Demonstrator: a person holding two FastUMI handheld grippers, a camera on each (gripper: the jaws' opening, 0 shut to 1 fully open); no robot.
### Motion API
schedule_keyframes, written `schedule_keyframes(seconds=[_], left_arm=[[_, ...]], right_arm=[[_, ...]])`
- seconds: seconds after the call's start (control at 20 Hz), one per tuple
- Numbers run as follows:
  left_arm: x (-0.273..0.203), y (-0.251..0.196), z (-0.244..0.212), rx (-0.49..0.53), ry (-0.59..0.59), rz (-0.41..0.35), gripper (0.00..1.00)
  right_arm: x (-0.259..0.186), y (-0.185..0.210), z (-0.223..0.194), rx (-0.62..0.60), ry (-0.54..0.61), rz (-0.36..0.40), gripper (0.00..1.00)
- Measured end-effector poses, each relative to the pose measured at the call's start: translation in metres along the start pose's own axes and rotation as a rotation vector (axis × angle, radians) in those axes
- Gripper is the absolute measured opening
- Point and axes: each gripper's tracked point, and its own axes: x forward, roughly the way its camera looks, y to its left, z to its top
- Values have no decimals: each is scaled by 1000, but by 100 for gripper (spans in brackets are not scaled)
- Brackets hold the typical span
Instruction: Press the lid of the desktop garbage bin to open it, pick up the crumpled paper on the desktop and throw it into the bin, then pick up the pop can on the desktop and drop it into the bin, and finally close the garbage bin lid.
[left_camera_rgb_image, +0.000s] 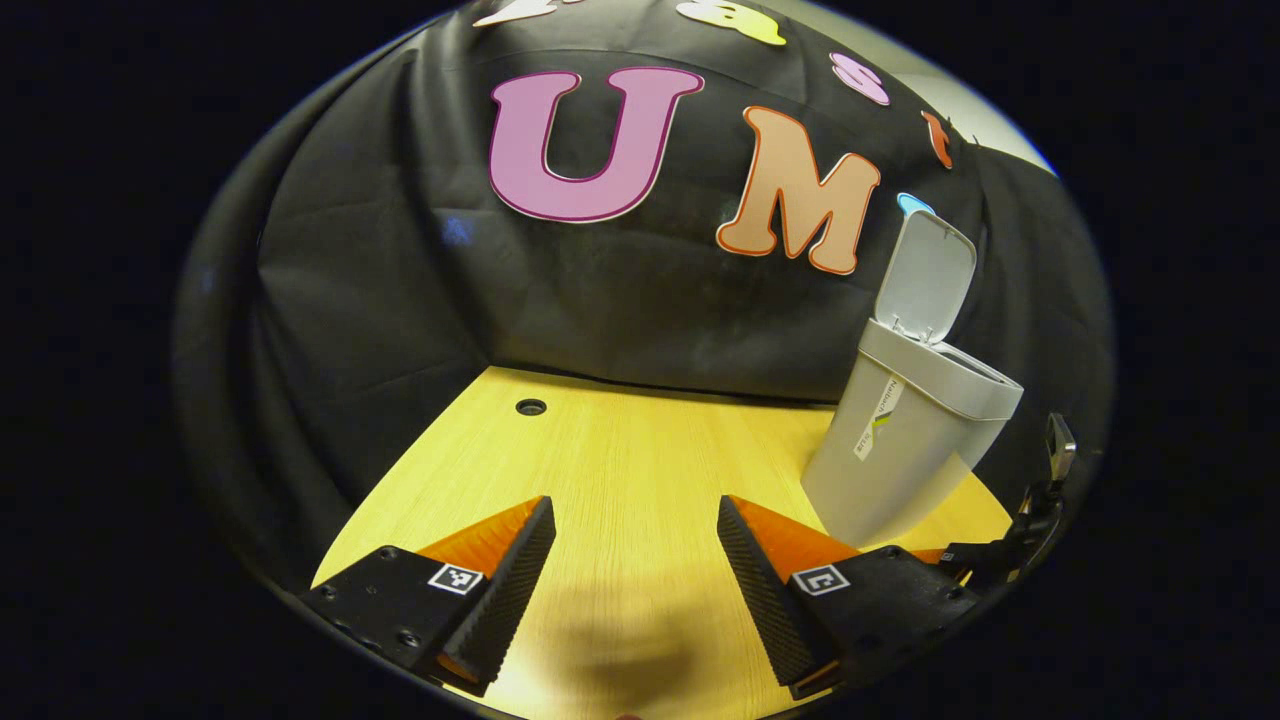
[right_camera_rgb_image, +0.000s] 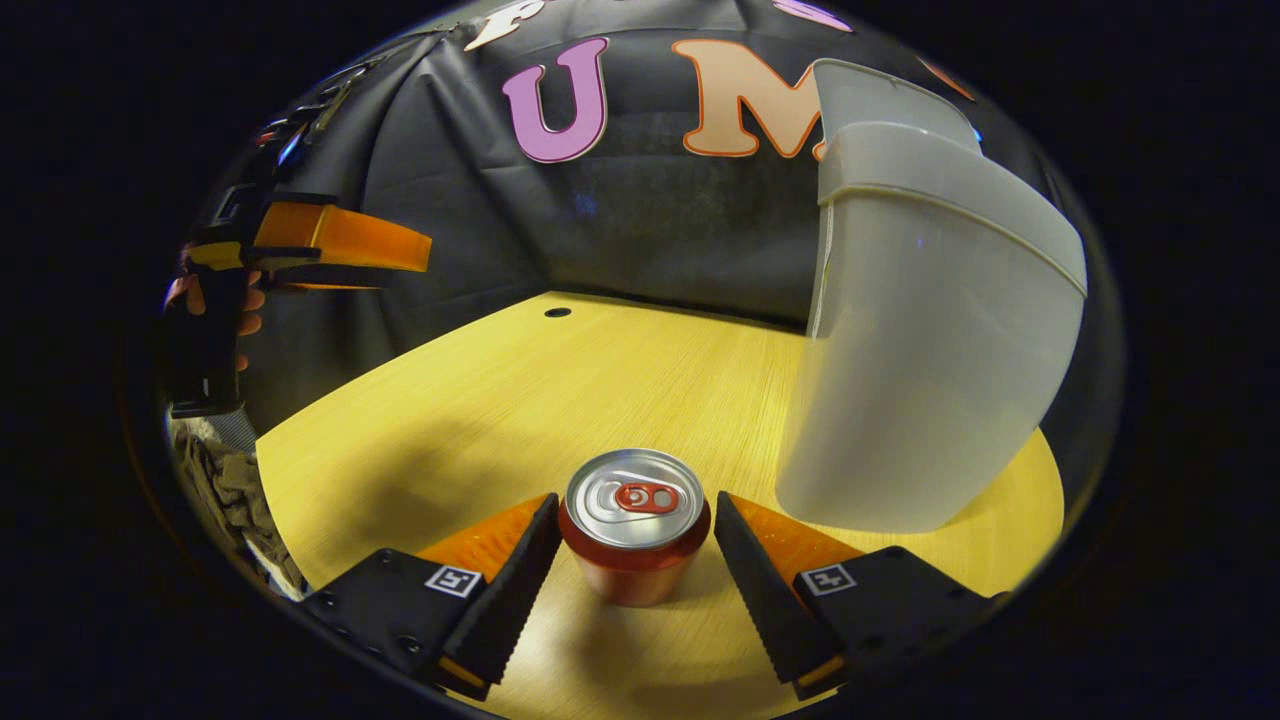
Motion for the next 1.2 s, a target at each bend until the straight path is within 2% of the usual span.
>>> schedule_keyframes(seconds=[0.35,0.5,0.7,1.2], left_arm=[[3,1,-9,-4,27,10,96],[1,2,-10,-3,29,16,95],[0,4,-9,0,31,19,96],[-2,1,-6,19,34,31,96]], right_arm=[[14,0,-12,9,37,13,99],[16,4,-12,20,41,25,86],[13,4,-10,26,41,42,84],[-39,-14,43,67,8,13,83]])
